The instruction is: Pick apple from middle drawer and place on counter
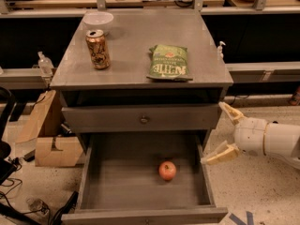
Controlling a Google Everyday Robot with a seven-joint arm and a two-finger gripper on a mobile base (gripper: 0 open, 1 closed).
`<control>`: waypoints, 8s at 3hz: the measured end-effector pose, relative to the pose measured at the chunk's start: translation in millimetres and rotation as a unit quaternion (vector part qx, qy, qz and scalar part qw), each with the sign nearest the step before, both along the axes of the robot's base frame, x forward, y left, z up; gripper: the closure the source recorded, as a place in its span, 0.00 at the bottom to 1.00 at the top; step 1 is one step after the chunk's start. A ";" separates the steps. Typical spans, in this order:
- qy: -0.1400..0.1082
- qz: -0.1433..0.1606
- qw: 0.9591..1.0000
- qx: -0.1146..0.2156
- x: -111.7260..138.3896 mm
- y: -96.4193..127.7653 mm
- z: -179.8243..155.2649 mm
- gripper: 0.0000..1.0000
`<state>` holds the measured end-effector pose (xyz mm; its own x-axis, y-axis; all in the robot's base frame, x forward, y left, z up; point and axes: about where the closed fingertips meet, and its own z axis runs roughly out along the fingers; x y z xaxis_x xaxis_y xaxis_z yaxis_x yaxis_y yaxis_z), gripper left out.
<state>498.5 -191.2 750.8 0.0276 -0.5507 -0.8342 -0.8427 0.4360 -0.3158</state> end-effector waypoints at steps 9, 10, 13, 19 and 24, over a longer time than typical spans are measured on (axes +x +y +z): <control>0.174 0.052 0.979 -0.088 35.8 114.2 -377.6 0.44; 0.182 0.067 0.977 -0.088 36.3 130.1 -385.7 0.68; 0.138 0.037 0.987 0.066 39.0 88.9 -202.1 1.00; 0.113 -0.034 0.990 0.076 100.3 -31.4 164.6 1.00; 0.119 -0.076 0.987 0.078 331.5 73.2 181.0 1.00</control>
Offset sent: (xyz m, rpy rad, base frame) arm 0.0045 0.0331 -0.1274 -0.0536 -0.0390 0.0367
